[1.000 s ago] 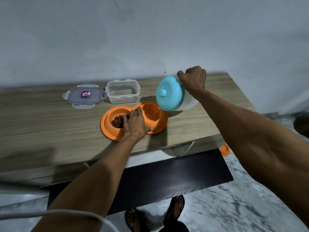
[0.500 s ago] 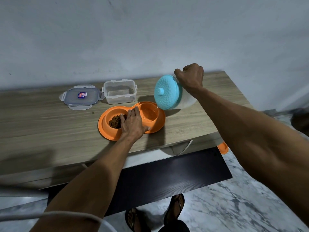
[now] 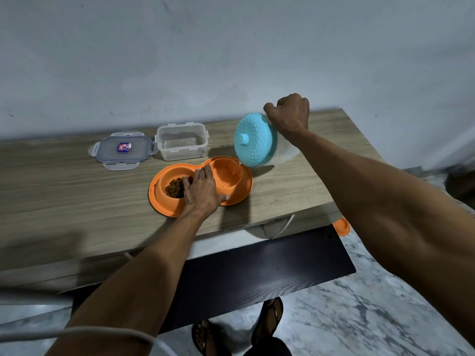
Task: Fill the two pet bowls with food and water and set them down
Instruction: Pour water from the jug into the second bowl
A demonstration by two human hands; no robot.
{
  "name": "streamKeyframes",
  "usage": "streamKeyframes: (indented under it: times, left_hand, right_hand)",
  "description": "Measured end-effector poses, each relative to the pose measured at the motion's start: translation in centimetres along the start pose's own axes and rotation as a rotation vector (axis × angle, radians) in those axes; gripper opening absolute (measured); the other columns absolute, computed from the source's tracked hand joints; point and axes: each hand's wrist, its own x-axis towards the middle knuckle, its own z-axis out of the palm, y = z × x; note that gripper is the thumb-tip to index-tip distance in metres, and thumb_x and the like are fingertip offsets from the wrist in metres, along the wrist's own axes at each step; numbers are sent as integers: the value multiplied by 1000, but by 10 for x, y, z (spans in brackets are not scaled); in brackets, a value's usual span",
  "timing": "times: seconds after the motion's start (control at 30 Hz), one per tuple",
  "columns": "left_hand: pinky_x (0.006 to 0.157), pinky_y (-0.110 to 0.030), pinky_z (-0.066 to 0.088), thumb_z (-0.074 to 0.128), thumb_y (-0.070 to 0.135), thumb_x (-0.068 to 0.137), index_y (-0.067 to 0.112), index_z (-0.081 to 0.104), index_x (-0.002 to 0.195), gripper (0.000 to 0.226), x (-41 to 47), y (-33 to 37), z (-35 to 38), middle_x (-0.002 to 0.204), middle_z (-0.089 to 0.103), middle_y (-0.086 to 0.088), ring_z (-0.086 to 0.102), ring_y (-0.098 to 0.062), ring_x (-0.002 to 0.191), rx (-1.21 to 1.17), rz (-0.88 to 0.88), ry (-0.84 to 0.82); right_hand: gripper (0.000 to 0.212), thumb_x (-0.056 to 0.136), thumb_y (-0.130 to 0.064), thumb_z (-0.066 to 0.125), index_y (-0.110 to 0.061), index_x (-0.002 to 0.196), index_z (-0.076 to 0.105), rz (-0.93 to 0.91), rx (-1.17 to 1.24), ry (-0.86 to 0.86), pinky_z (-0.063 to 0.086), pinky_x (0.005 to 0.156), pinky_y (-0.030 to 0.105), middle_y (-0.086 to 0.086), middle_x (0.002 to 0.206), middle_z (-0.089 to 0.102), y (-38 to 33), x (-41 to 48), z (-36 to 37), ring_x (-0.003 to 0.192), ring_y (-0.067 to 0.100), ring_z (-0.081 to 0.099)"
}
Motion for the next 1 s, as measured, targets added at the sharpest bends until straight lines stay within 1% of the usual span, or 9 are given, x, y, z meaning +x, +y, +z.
streamKeyframes:
  times: [0.2, 0.33, 0.43, 0.53, 0.6, 0.67, 0.73, 0.87, 1.0]
  left_hand:
    - [119, -55, 6, 71, 50, 80, 6, 4, 155, 110, 0, 1, -1, 161, 19, -14, 11, -27, 151, -4, -5, -10]
    - [119, -55, 6, 71, 50, 81, 6, 4, 155, 109, -1, 1, -2, 162, 19, -13, 11, -27, 151, -6, -8, -11]
    - [119, -56, 8, 71, 50, 81, 6, 5, 155, 108, -1, 1, -2, 161, 20, -13, 12, -28, 151, 1, -6, -7]
    - [119, -56, 8, 71, 49, 81, 6, 5, 155, 108, -1, 1, -1, 161, 20, -13, 13, -28, 151, 0, -5, -1]
    - [119, -56, 8, 71, 49, 81, 6, 5, 155, 108, -1, 1, -1, 161, 21, -13, 13, -28, 151, -1, -4, 2]
    - [119, -56, 8, 71, 49, 81, 6, 5, 155, 108, -1, 1, -1, 161, 21, -13, 13, -28, 151, -2, -5, 2]
    - [119, -56, 7, 71, 49, 81, 6, 5, 155, 107, 0, 1, -1, 161, 20, -13, 12, -28, 151, -5, -4, -2]
    - [119, -56, 7, 70, 49, 81, 7, 5, 155, 107, 0, 0, 0, 161, 19, -13, 12, -27, 151, -4, 3, -3]
    - [119, -56, 7, 70, 50, 81, 7, 6, 155, 107, 1, -1, 0, 161, 20, -12, 12, -27, 151, -4, 1, -3]
  right_hand:
    - [38, 73, -29, 55, -10, 43, 39, 4, -1, 6, 36, 58, 29, 4, 43, 32, -1, 2, 2, 50, 19, 32]
    - [43, 76, -25, 57, -11, 41, 36, -7, -4, 4, 31, 55, 25, 1, 40, 29, -4, 2, 1, 44, 15, 26]
    - [42, 77, -25, 57, -11, 42, 39, -9, -7, 4, 33, 57, 24, 1, 40, 31, -4, 2, 1, 44, 14, 27]
    - [40, 76, -26, 57, -11, 43, 40, -6, 1, 0, 36, 58, 26, 1, 41, 33, -4, 2, 3, 46, 14, 30]
    - [41, 76, -25, 57, -11, 42, 39, -9, 9, -1, 35, 57, 26, 1, 41, 32, -5, 2, 3, 46, 15, 29]
    - [43, 76, -24, 57, -11, 41, 36, -16, 6, -5, 30, 55, 24, 1, 40, 30, -6, 1, 2, 44, 15, 27]
    - [45, 77, -24, 57, -12, 41, 33, -21, -1, -7, 28, 54, 25, 2, 40, 28, -8, 1, 2, 44, 15, 24]
    - [44, 77, -24, 57, -12, 41, 33, -21, -8, -5, 30, 57, 26, 2, 41, 27, -8, 1, 3, 45, 15, 24]
    - [44, 77, -24, 57, -12, 41, 34, -20, -3, -15, 29, 54, 25, 1, 40, 28, -9, 0, 4, 44, 14, 24]
